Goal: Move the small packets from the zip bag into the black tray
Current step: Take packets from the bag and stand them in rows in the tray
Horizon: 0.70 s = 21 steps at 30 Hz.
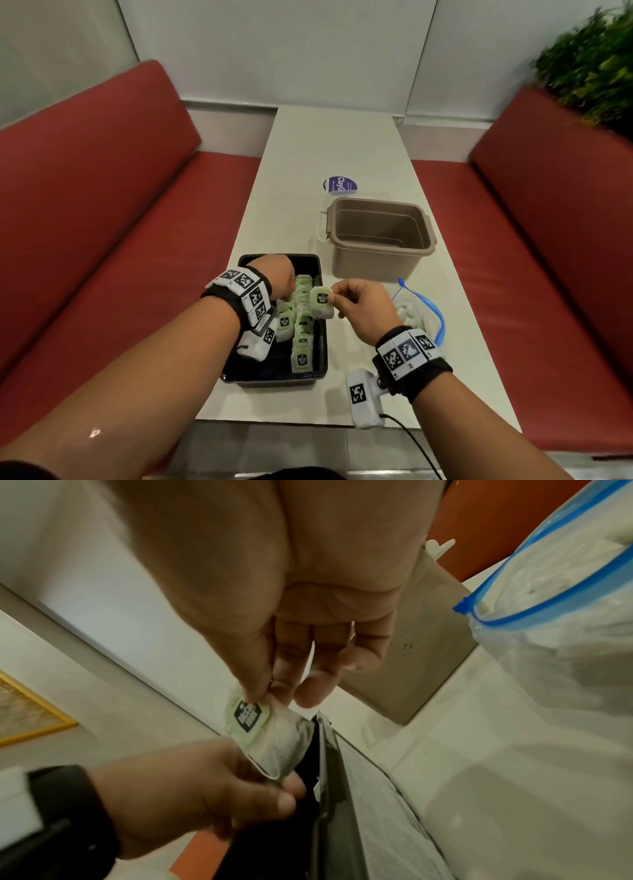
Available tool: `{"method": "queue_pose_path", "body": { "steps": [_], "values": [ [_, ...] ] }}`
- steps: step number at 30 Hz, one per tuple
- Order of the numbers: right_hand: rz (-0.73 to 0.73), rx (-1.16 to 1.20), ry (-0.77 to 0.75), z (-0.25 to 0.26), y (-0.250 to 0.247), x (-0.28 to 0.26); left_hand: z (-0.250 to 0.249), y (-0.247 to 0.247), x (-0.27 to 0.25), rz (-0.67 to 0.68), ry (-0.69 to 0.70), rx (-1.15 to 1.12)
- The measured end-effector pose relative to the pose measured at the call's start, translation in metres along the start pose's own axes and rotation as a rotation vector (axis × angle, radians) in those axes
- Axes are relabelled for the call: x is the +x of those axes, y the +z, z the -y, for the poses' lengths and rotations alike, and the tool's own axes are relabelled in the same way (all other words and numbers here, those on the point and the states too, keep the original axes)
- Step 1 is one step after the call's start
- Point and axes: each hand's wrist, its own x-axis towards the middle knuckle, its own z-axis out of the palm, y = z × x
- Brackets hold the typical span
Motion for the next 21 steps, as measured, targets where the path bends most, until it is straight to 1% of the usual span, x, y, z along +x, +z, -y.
{"method": "queue_pose_path", "body": {
  "steps": [2, 4, 7, 10, 13, 16, 18, 21],
  "values": [
    [0.001, -0.012, -0.023, 0.001, 0.000, 0.004, 0.003, -0.015, -0.014, -0.103, 0.132, -0.184],
    [-0.009, -0.011, -0.056, 0.003, 0.001, 0.007, 0.002, -0.027, -0.029, -0.153, 0.227, -0.302],
    [-0.006, 0.016, -0.069, 0.004, 0.005, 0.011, -0.003, -0.033, -0.042, -0.193, 0.250, -0.314],
    [0.022, 0.041, -0.080, 0.004, 0.009, 0.014, -0.007, -0.032, -0.049, -0.185, 0.244, -0.303],
    [0.047, 0.015, -0.103, 0.005, 0.010, 0.015, -0.012, -0.028, -0.052, -0.196, 0.210, -0.213],
    [0.037, -0.072, -0.095, 0.001, 0.010, 0.014, -0.012, -0.023, -0.049, -0.188, 0.109, -0.120],
    [0.071, -0.168, -0.046, -0.004, 0.010, 0.013, -0.010, -0.017, -0.043, -0.129, 0.009, -0.052],
    [0.228, -0.291, 0.050, -0.009, 0.011, 0.009, -0.009, -0.008, -0.028, 0.049, -0.091, 0.015]
  ]
}}
